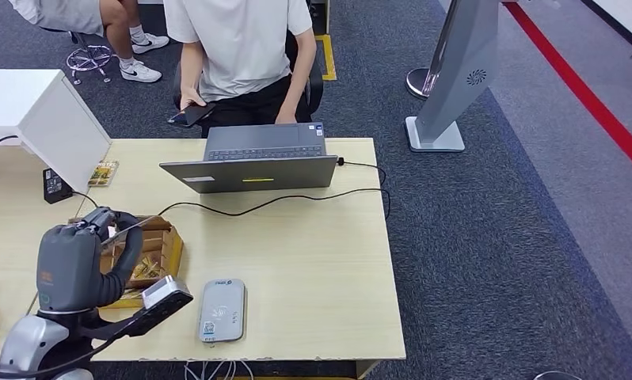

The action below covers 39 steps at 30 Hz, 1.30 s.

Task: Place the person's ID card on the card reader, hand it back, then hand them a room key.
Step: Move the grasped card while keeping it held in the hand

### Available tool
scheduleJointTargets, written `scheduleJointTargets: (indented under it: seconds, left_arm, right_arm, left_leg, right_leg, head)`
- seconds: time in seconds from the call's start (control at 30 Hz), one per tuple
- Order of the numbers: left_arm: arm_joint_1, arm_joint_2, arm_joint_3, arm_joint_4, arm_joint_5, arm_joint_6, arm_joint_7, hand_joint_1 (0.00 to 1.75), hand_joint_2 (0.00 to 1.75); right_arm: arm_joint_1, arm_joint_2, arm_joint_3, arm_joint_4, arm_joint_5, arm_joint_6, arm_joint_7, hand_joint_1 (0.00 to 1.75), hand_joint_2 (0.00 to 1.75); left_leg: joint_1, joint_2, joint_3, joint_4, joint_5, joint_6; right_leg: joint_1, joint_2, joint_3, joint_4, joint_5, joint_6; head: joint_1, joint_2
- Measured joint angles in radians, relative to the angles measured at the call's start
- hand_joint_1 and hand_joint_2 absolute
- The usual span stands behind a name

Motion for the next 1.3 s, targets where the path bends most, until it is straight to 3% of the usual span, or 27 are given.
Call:
scheduleJointTargets:
  seconds: [0.2, 0.6, 1.3]
  left_arm:
    - [0.035, -0.026, -0.003, 0.022, 0.014, -0.018, 0.013, 1.75, 1.75]
    - [0.107, -0.092, -0.024, 0.209, 0.006, -0.052, 0.03, 1.75, 1.75]
    - [0.134, -0.086, -0.103, 0.337, 0.04, -0.124, 0.078, 1.75, 1.75]
  right_arm:
    - [0.0, 0.004, -0.003, -0.001, 0.011, 0.0, 0.003, 0.0, 1.75]
    - [0.0, 0.012, -0.006, -0.008, 0.044, 0.001, 0.006, 0.0, 1.75]
    - [0.0, 0.018, -0.009, -0.016, 0.081, 0.004, 0.007, 0.0, 1.75]
  left_leg:
    - [0.0, 0.0, 0.0, 0.0, 0.0, 0.0]
    - [0.0, 0.0, 0.0, 0.0, 0.0, 0.0]
    - [0.0, 0.0, 0.0, 0.0, 0.0, 0.0]
  right_leg:
    - [0.0, 0.0, 0.0, 0.0, 0.0, 0.0]
    - [0.0, 0.0, 0.0, 0.0, 0.0, 0.0]
    - [0.0, 0.0, 0.0, 0.0, 0.0, 0.0]
  head:
    - [0.0, 0.0]
    - [0.0, 0.0]
    - [0.0, 0.0]
